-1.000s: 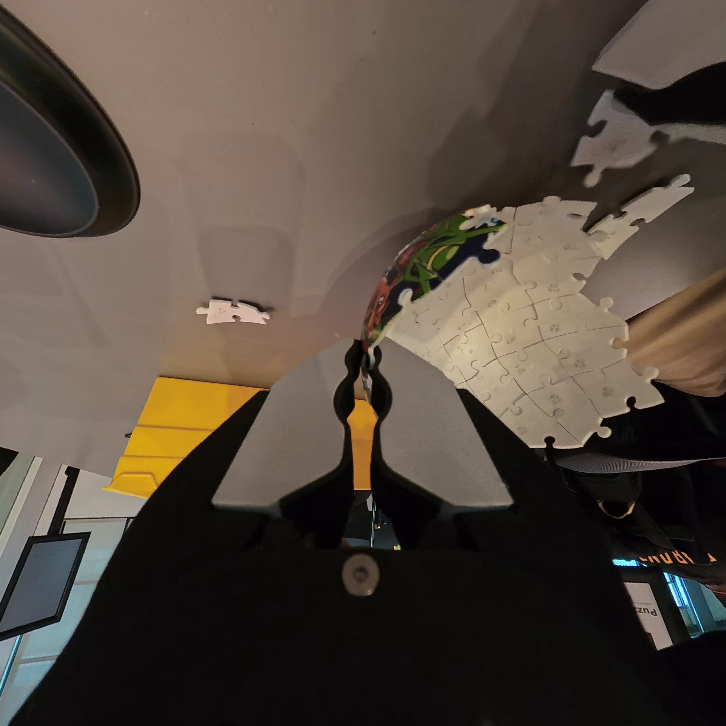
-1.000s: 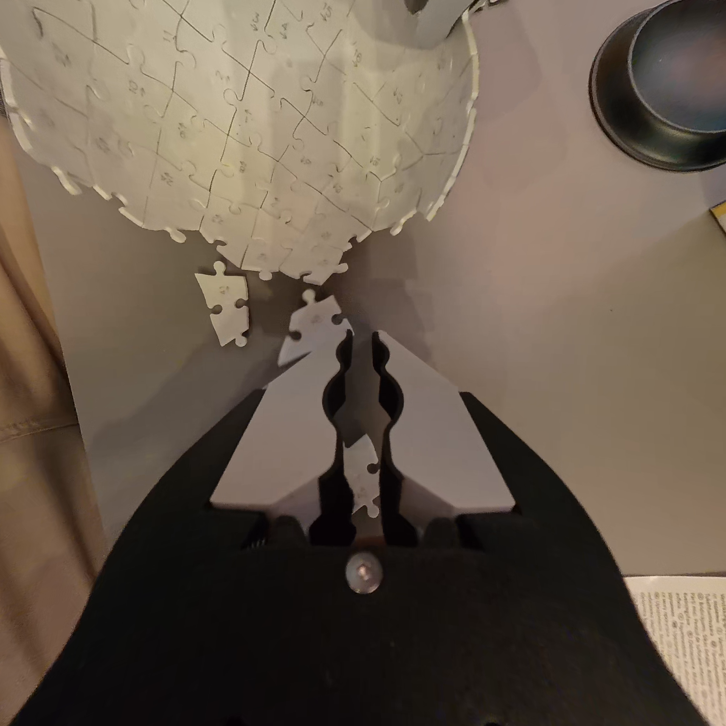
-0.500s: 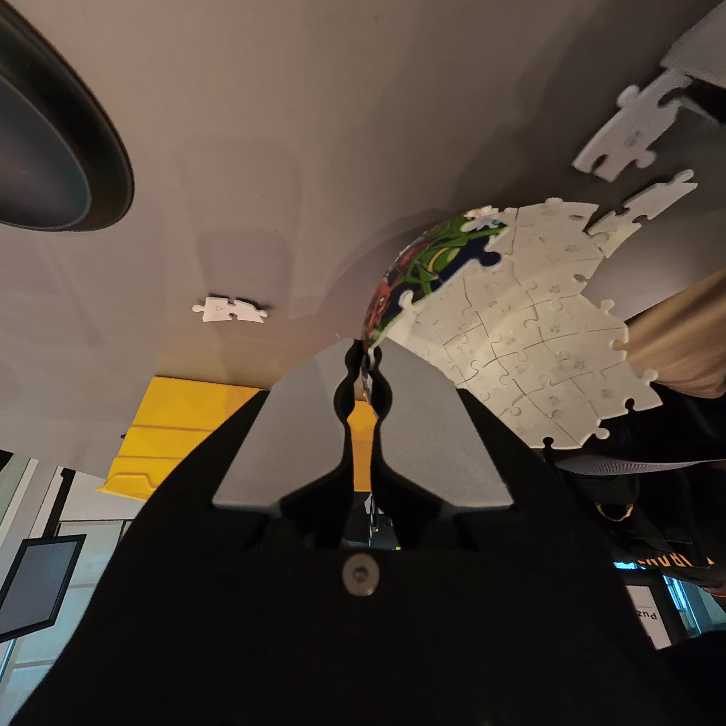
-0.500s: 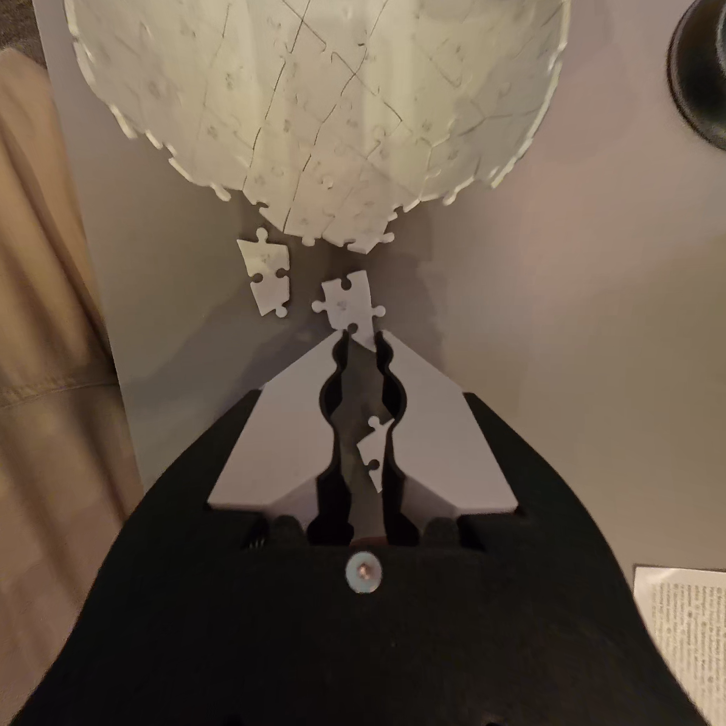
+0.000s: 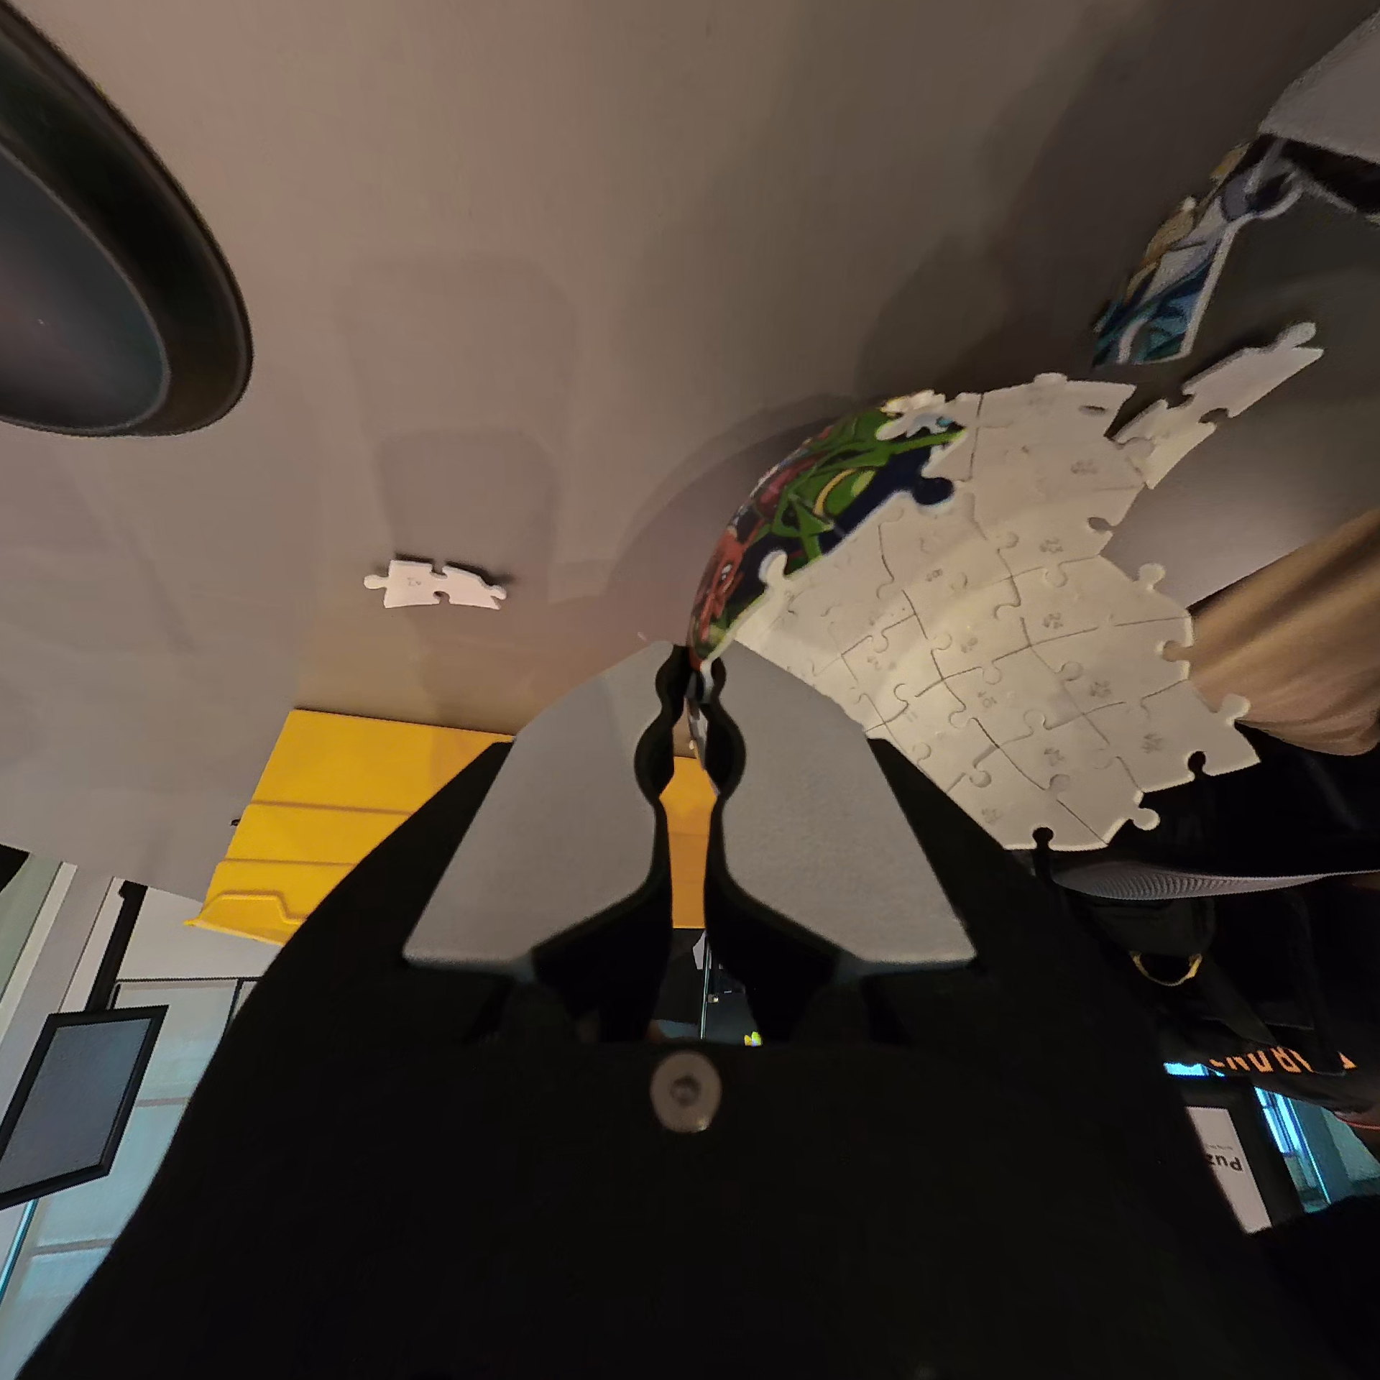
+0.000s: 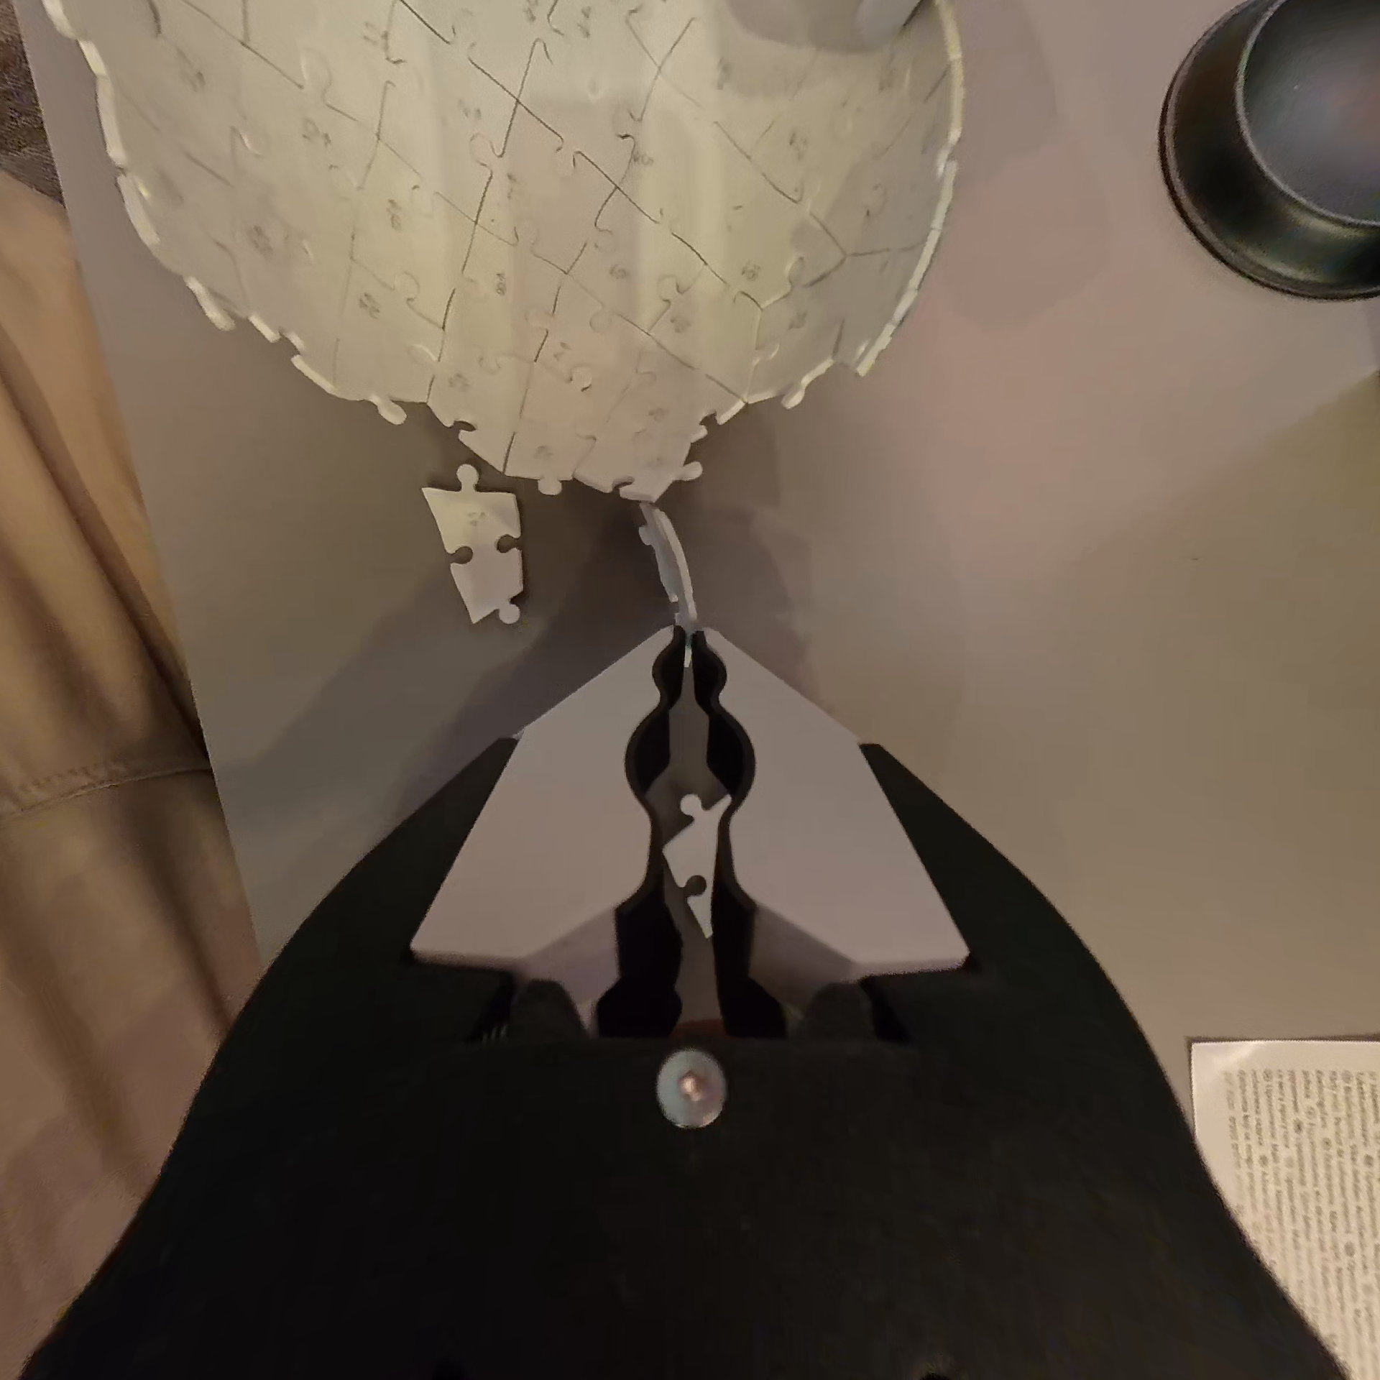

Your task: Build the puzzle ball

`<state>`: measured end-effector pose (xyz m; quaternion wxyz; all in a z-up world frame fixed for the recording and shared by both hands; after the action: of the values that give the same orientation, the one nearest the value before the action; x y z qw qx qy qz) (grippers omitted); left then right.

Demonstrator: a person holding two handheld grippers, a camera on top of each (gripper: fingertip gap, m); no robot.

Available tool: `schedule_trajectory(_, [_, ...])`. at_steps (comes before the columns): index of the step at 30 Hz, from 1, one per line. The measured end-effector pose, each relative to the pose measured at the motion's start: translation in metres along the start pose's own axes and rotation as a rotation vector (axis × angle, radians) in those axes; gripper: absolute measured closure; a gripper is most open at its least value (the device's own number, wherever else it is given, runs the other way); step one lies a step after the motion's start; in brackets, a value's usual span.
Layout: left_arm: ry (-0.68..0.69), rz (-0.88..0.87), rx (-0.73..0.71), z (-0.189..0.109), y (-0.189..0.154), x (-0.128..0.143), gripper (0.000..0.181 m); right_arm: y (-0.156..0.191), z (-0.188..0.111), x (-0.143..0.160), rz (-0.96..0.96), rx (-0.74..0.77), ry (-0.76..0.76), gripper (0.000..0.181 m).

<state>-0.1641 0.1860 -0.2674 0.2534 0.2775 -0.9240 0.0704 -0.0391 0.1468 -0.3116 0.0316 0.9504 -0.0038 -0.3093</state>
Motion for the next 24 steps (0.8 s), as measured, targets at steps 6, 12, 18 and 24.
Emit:
schedule_trajectory(6, [0.013,0.002,-0.006,-0.001,0.0,-0.002,0.179,-0.01,-0.008,-0.005,0.1,-0.005,-0.055,0.181])
schedule_trajectory(12, [0.038,0.01,-0.02,-0.004,-0.002,-0.007,0.179,-0.018,-0.009,-0.011,0.253,-0.054,-0.121,0.181])
schedule_trajectory(18, [0.084,0.024,-0.041,-0.007,-0.004,-0.013,0.179,-0.018,-0.001,-0.01,0.28,-0.071,-0.098,0.181])
schedule_trajectory(24, [0.126,0.037,-0.062,-0.01,-0.006,-0.02,0.179,-0.019,0.003,-0.007,0.302,-0.071,-0.082,0.181])
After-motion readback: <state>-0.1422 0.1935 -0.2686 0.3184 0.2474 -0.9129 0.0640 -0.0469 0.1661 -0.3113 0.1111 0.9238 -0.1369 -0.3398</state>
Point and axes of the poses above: each gripper's, where its closed fingertips meet, z out along the fingers, x out of its underside, y = z × x across the jaws, the point moved 4 cm from there along -z, back along the fingers, and after that the axes turned 2 degrees about -x, right-handed, at the moved point
